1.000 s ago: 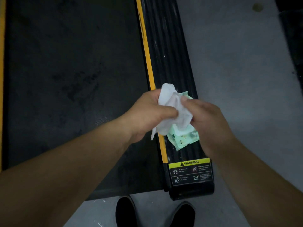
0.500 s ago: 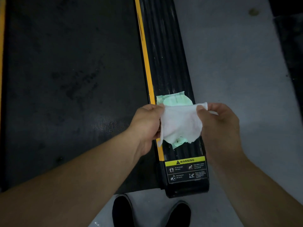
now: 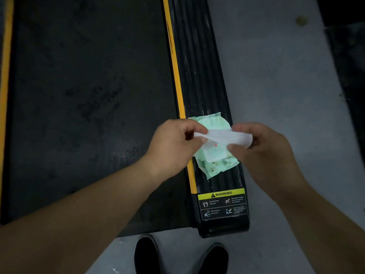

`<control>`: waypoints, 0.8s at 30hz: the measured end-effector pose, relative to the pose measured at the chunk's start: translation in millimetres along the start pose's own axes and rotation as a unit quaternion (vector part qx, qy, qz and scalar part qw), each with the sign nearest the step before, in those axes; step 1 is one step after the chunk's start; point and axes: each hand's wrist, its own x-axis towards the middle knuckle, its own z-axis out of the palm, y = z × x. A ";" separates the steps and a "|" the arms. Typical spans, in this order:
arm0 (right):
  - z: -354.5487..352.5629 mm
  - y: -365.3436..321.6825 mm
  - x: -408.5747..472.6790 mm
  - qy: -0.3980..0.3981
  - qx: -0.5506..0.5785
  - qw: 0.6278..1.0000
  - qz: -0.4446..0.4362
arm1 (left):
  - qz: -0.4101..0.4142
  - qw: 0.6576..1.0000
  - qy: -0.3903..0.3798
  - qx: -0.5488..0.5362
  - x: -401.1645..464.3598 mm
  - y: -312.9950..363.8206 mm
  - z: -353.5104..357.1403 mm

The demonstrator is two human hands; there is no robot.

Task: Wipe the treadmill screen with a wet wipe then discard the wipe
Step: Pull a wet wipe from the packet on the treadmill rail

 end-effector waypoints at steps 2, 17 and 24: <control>-1.4 0.1 0.3 0.004 -0.049 0.999 -0.013 | 0.010 1.000 0.007 0.010 -1.5 0.0 -3.3; -29.1 -49.1 -3.7 -0.124 0.258 0.954 0.095 | -0.181 0.929 -0.130 -0.297 -15.2 55.4 -47.6; -44.5 -76.8 -7.3 -0.150 0.389 0.896 0.155 | -0.188 0.903 -0.211 -0.324 -25.0 74.5 -59.5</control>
